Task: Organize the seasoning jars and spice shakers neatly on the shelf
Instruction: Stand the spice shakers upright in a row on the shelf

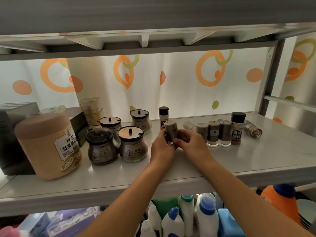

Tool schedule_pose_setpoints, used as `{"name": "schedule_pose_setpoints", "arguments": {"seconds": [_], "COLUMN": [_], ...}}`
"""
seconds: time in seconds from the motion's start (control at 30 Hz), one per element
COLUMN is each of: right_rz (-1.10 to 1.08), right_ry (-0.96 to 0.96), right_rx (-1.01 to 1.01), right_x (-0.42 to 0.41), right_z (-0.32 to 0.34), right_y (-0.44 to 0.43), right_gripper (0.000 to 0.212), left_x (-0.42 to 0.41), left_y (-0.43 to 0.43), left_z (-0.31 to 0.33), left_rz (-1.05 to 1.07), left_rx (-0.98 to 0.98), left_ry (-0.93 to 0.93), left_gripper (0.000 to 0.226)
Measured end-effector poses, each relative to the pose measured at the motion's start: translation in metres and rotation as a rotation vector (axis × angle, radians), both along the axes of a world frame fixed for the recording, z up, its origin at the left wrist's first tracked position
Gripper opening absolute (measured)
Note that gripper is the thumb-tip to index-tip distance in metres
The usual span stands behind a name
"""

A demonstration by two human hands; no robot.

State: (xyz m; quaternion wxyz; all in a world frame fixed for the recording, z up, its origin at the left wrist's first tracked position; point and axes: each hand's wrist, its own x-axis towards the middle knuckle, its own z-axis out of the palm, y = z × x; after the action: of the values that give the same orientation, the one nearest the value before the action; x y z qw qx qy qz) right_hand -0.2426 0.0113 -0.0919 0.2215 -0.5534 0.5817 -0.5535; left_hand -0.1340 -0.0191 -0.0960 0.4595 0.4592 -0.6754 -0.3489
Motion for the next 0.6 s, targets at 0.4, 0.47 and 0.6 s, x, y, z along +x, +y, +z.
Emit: {"name": "schedule_pose_setpoints", "arguments": {"seconds": [0.4, 0.47, 0.6], "right_rz": [-0.052, -0.06, -0.064], "right_ry": [0.034, 0.036, 0.041], "right_rx": [0.013, 0.005, 0.021], "right_x": [-0.0002, 0.0, 0.0006], "right_z": [0.0002, 0.0013, 0.0018], "right_y": [0.001, 0.0021, 0.0041], "right_gripper": [0.051, 0.051, 0.05], "left_x": [-0.0006, -0.0003, -0.0007], "left_y": [-0.0001, 0.0001, -0.0016], "left_z": [-0.0029, -0.0026, -0.0037], "left_rz": [-0.047, -0.043, -0.036], "left_rx": [-0.005, -0.005, -0.012], "left_ry": [-0.147, -0.136, -0.143], "left_gripper": [0.051, 0.049, 0.047]}}
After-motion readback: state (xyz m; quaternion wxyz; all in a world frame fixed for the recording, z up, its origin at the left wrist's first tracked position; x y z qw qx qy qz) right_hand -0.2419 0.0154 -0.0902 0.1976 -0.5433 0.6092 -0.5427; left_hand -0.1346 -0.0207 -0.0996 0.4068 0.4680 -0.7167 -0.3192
